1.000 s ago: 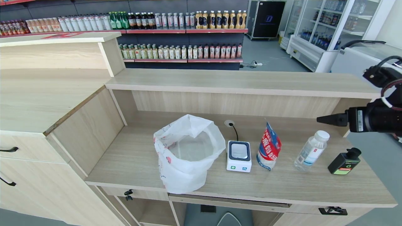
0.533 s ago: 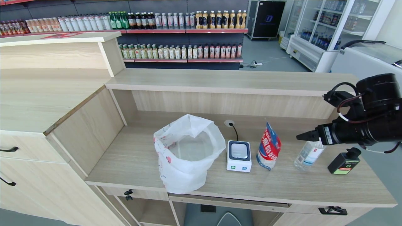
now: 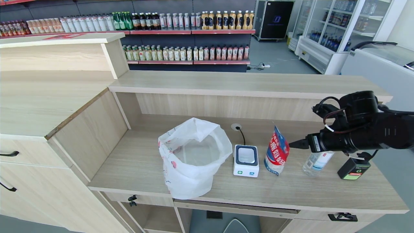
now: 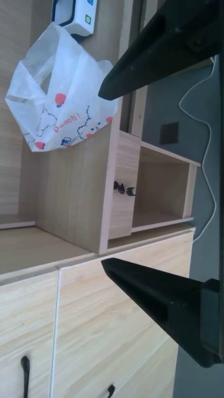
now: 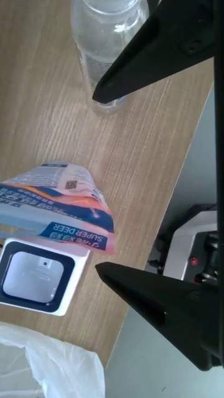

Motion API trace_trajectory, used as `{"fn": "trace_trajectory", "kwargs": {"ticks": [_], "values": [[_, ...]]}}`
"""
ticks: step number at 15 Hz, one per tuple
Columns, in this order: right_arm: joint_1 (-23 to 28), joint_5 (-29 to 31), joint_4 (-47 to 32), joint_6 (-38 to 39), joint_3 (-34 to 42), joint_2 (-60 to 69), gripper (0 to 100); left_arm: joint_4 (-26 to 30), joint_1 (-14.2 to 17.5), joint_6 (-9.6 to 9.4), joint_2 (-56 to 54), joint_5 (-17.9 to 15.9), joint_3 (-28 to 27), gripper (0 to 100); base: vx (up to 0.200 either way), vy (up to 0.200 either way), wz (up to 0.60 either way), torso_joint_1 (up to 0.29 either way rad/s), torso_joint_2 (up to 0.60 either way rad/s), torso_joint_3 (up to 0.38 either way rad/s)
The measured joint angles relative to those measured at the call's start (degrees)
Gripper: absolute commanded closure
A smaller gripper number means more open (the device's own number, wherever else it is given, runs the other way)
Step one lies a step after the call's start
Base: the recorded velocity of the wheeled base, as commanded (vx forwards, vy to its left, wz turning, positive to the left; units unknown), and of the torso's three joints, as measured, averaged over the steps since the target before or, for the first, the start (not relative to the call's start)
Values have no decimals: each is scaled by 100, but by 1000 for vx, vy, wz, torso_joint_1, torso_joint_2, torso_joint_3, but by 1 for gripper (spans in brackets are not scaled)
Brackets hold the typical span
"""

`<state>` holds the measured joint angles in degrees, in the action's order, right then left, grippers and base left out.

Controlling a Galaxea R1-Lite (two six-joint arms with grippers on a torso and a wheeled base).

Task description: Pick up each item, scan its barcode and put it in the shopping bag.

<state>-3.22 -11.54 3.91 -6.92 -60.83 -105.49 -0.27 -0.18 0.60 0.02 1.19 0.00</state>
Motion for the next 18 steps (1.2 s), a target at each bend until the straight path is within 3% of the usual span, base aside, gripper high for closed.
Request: {"fn": "trace_trajectory", "kwargs": {"ticks": [10, 18], "values": [[-57, -473, 383, 0, -811, -1182, 0, 2, 0, 0, 0, 2, 0, 0, 0, 0, 0, 0, 0, 0], [-144, -518, 467, -66, -1215, -1854, 0, 2, 0, 0, 0, 2, 0, 0, 0, 0, 0, 0, 0, 0]]}}
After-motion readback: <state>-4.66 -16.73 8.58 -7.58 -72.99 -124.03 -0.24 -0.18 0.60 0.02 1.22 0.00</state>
